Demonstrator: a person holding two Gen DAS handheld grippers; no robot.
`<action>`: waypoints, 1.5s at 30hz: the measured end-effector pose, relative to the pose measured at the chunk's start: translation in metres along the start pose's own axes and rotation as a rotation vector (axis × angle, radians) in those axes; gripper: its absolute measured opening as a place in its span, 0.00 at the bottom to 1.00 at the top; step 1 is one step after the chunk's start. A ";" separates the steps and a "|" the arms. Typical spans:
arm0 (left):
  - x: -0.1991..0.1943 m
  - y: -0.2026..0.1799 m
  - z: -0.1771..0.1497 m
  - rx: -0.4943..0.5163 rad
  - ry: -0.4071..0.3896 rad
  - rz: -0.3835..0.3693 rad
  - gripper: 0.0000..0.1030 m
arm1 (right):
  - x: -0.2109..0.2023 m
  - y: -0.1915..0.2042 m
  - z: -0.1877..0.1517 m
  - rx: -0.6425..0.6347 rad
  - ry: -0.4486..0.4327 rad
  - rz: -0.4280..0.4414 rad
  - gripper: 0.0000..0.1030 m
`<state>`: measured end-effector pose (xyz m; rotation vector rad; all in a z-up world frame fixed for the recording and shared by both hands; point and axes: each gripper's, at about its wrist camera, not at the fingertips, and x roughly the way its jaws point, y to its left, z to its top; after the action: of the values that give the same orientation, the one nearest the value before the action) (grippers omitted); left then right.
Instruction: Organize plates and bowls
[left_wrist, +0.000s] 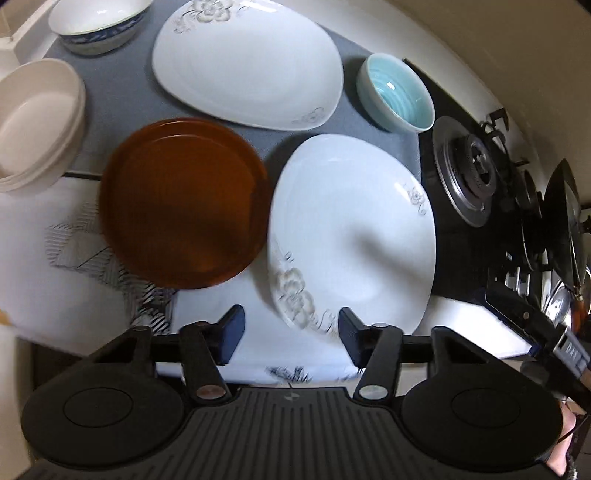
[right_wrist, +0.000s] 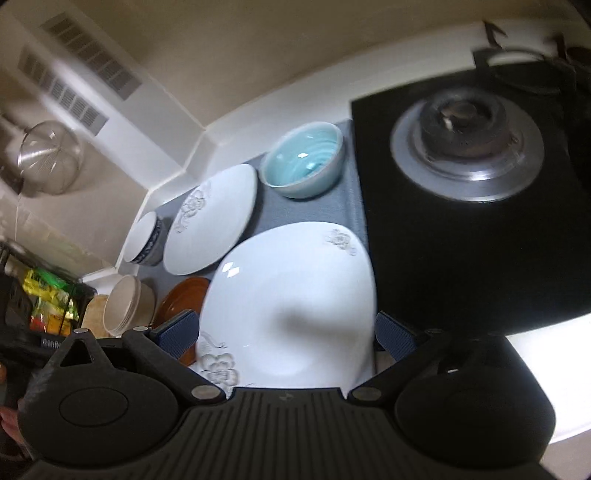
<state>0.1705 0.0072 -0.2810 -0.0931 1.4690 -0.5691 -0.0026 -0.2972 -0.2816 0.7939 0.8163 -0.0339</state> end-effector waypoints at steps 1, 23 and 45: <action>0.005 -0.003 -0.002 -0.005 0.000 0.020 0.42 | 0.005 -0.009 0.001 0.056 0.018 0.026 0.93; 0.074 -0.005 0.029 -0.165 0.023 0.086 0.37 | 0.057 -0.065 0.005 0.132 0.086 0.005 0.15; 0.073 -0.046 0.005 -0.009 0.028 0.171 0.28 | 0.041 -0.050 0.005 -0.073 0.099 -0.008 0.21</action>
<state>0.1608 -0.0640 -0.3285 0.0340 1.4904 -0.4260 0.0132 -0.3254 -0.3383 0.7279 0.9098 0.0281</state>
